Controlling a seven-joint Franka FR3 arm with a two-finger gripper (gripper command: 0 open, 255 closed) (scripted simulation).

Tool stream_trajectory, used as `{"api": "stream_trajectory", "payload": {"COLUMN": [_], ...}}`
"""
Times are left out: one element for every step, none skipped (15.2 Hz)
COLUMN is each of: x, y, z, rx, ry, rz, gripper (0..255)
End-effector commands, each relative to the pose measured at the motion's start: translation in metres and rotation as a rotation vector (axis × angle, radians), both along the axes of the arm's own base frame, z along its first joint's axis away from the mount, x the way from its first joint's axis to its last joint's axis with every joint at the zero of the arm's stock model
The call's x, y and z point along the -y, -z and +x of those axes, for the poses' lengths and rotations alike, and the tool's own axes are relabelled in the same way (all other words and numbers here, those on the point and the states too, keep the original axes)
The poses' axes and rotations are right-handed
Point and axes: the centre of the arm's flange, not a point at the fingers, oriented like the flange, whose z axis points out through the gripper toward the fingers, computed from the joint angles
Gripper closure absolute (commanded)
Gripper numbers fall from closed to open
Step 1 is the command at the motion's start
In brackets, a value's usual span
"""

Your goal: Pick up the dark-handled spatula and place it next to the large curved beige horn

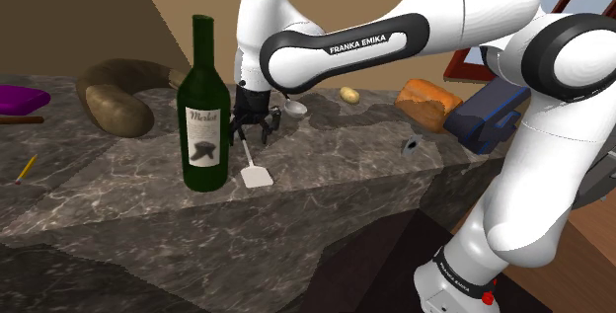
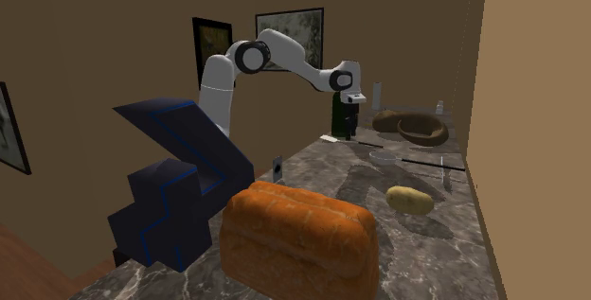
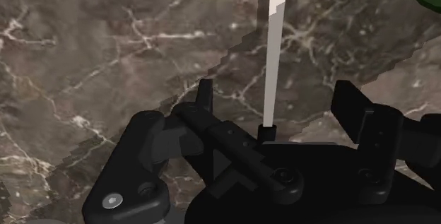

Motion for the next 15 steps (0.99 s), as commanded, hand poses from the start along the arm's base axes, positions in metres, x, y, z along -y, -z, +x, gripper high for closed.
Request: {"api": "stream_trajectory", "payload": {"x": [0.000,0.000,0.000,0.000,-0.001,-0.001,-0.001,-0.001,-0.001,-0.001,-0.001,-0.001,-0.001,-0.001,-0.001], "y": [0.000,0.000,0.000,-0.013,-0.026,-0.039,-0.050,-0.050,-0.050,-0.050,-0.050,-0.050,-0.050,-0.050,-0.050], "z": [0.000,0.000,0.000,-0.001,-0.002,-0.002,-0.003,-0.003,-0.003,-0.003,-0.003,-0.003,-0.003,-0.003,-0.003], "rx": [0.000,0.000,0.000,0.000,0.000,0.000,0.000,0.000,0.000,0.000,0.000,0.000,0.000,0.000,0.000], "ry": [0.000,0.000,0.000,0.000,0.000,0.000,0.000,0.000,0.000,0.000,0.000,0.000,0.000,0.000,0.000], "rz": [0.000,0.000,0.000,0.000,0.000,0.000,0.000,0.000,0.000,0.000,0.000,0.000,0.000,0.000,0.000], "gripper": [0,0,0,0,0,0,0,0,0,0,0,0,0,0,0]}}
